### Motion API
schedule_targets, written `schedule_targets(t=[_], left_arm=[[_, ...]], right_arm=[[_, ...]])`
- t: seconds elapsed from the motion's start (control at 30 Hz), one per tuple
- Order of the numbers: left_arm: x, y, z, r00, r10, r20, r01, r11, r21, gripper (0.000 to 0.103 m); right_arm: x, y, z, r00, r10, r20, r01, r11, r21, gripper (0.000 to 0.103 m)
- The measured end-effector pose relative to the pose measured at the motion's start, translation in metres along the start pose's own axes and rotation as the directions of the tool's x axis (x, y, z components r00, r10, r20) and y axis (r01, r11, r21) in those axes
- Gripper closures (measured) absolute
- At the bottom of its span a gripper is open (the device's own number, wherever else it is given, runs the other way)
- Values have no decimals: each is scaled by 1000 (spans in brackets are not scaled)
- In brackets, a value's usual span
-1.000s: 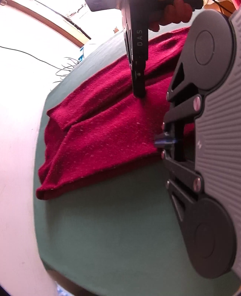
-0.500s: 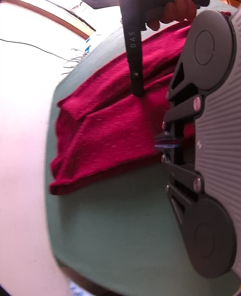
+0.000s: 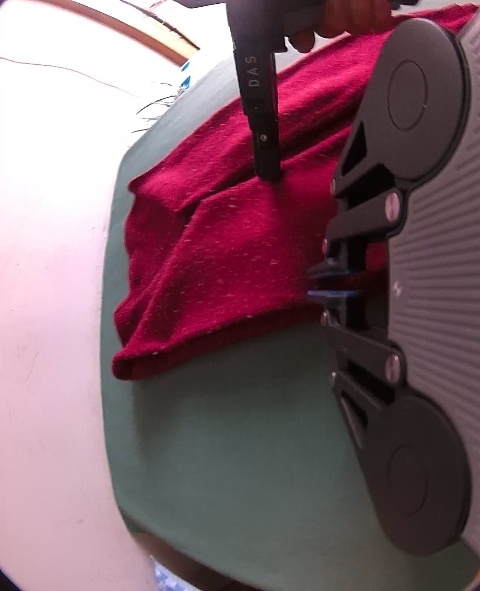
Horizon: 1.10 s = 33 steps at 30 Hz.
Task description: Fold clothes
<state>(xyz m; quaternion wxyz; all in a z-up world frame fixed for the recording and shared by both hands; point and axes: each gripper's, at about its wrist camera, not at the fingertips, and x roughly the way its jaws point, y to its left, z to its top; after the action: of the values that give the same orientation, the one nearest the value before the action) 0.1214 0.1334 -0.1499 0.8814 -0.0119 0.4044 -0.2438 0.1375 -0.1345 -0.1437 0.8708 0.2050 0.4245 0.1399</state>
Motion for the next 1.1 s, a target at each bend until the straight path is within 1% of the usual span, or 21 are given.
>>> schedule_targets(t=[0.07, 0.13, 0.17, 0.2, 0.3, 0.4, 0.43, 0.5, 0.53, 0.6, 0.67, 0.7, 0.73, 0.77, 0.8, 0.83, 0.87, 0.93, 0.97, 1.1], left_arm=[[6, -4, 9, 1000, -7, 9, 7, 1000, 7, 95], [20, -8, 14, 1000, 9, 6, -9, 1000, 26, 94], [30, -8, 15, 1000, 27, -5, -27, 999, 30, 89], [33, -6, 15, 999, 32, -3, -32, 999, 27, 89], [32, -1, 12, 999, 35, 12, -35, 999, 19, 89], [26, 1, 11, 998, 65, 15, -65, 997, 42, 90], [24, 1, 10, 997, 75, 16, -76, 996, 51, 90], [18, 4, 15, 995, 91, 43, -92, 995, 44, 94], [18, 6, 19, 995, 81, 51, -83, 996, 26, 94], [25, 10, 28, 997, 56, 45, -55, 998, -12, 93], [41, 9, 32, 996, 79, 28, -79, 997, 6, 91], [46, 8, 34, 996, 88, 27, -88, 996, 14, 88], [49, 9, 35, 995, 95, 29, -95, 995, 20, 84], [50, 10, 36, 995, 91, 28, -91, 996, 17, 84], [47, 13, 38, 997, 76, 30, -77, 997, 5, 85], [45, 16, 40, 998, 60, 35, -60, 998, -9, 85], [42, 20, 42, 998, 45, 44, -44, 999, -22, 83], [39, 26, 46, 998, 22, 59, -19, 999, -46, 74], [40, 28, 49, 998, 17, 63, -14, 999, -52, 74], [48, 25, 55, 999, -4, 50, 6, 999, -49, 74]], right_arm=[[10, 6, 5, 1000, -4, -3, 4, 1000, -27, 98], [20, 9, 8, 1000, -15, -6, 15, 999, -48, 98], [25, 9, 8, 1000, -25, -4, 25, 998, -51, 100], [27, 7, 9, 999, -34, 3, 34, 998, -48, 103], [25, -4, 11, 999, -33, 14, 33, 999, -16, 103], [18, -7, 14, 999, -43, 18, 43, 999, -15, 103], [16, -6, 16, 999, -37, 28, 37, 999, -17, 102], [13, -3, 22, 998, -25, 50, 26, 999, -21, 95], [15, -1, 25, 998, -25, 59, 26, 999, -24, 94], [22, 1, 32, 998, 8, 59, -7, 1000, -20, 94], [33, 3, 38, 999, -15, 48, 16, 1000, -18, 94], [40, 2, 40, 999, -31, 33, 32, 999, -14, 94], [45, -1, 41, 999, -49, 19, 49, 999, 1, 100], [47, -5, 42, 998, -57, 13, 57, 998, 18, 103], [43, -6, 42, 998, -50, 23, 49, 998, 28, 102], [37, -7, 42, 999, -37, 39, 36, 999, 36, 97], [30, -9, 41, 998, -24, 60, 21, 999, 47, 95], [18, -14, 42, 995, -27, 96, 20, 997, 76, 89], [15, -17, 42, 994, -29, 103, 20, 996, 86, 87], [20, -18, 42, 995, -63, 81, 57, 996, 70, 84]])
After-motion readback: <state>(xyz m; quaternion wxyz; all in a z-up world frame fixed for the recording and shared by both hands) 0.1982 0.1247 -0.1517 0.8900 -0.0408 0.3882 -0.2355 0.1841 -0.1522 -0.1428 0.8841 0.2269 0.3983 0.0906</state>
